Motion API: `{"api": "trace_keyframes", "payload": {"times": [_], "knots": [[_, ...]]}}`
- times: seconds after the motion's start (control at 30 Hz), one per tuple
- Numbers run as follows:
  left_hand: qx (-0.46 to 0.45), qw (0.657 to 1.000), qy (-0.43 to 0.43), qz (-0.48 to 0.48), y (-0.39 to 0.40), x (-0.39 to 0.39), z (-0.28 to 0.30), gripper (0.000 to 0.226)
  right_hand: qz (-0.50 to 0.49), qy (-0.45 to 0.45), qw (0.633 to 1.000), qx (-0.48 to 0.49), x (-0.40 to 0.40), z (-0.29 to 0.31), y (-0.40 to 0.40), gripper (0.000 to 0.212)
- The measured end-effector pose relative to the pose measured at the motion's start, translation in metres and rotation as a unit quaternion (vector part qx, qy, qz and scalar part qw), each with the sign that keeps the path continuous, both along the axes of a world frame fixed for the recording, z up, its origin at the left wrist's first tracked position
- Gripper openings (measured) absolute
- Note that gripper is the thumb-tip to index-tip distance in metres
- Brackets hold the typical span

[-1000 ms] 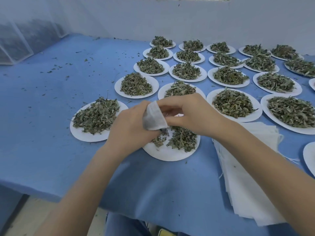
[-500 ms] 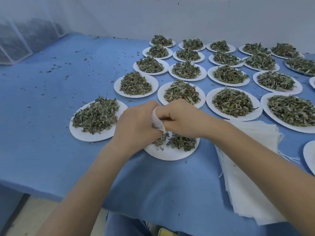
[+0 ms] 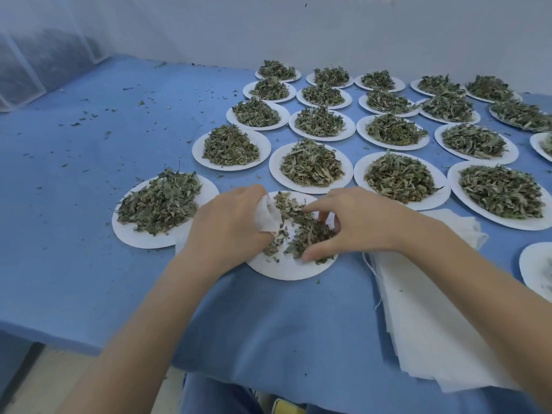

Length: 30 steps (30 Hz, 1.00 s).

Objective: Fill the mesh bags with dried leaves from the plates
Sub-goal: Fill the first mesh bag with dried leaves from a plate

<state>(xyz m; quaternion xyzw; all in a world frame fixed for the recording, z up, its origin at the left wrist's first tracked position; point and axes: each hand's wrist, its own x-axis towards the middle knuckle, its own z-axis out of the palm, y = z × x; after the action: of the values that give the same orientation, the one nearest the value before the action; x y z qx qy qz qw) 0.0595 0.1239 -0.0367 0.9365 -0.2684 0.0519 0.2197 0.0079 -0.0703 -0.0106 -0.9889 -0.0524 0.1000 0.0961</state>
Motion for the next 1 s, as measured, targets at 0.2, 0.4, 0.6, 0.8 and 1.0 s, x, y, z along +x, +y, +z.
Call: {"api": "trace_keyframes", "payload": {"times": [0.2,0.4,0.6,0.8,1.0], "knots": [[-0.004,1.000,0.000,0.009,0.001,0.001,0.001,0.021,0.035,-0.036,0.999,0.001,0.008,-0.008,0.014,0.035],[0.002,1.000,0.007,0.001,0.006,0.001,0.002,0.029,0.004,-0.098,0.991,0.090,0.009,0.002,0.011,0.020],[0.008,1.000,-0.008,0.003,0.004,0.000,0.005,0.034,0.015,-0.169,0.951,0.258,0.005,0.022,0.016,0.017],[-0.024,1.000,-0.011,-0.003,-0.001,-0.002,0.005,0.031,0.151,-0.179,0.966,0.112,0.014,0.019,0.036,0.011],[-0.067,0.998,0.008,-0.008,-0.002,-0.003,0.003,0.029,0.161,-0.226,0.944,0.176,0.013,0.005,0.048,0.011]]}}
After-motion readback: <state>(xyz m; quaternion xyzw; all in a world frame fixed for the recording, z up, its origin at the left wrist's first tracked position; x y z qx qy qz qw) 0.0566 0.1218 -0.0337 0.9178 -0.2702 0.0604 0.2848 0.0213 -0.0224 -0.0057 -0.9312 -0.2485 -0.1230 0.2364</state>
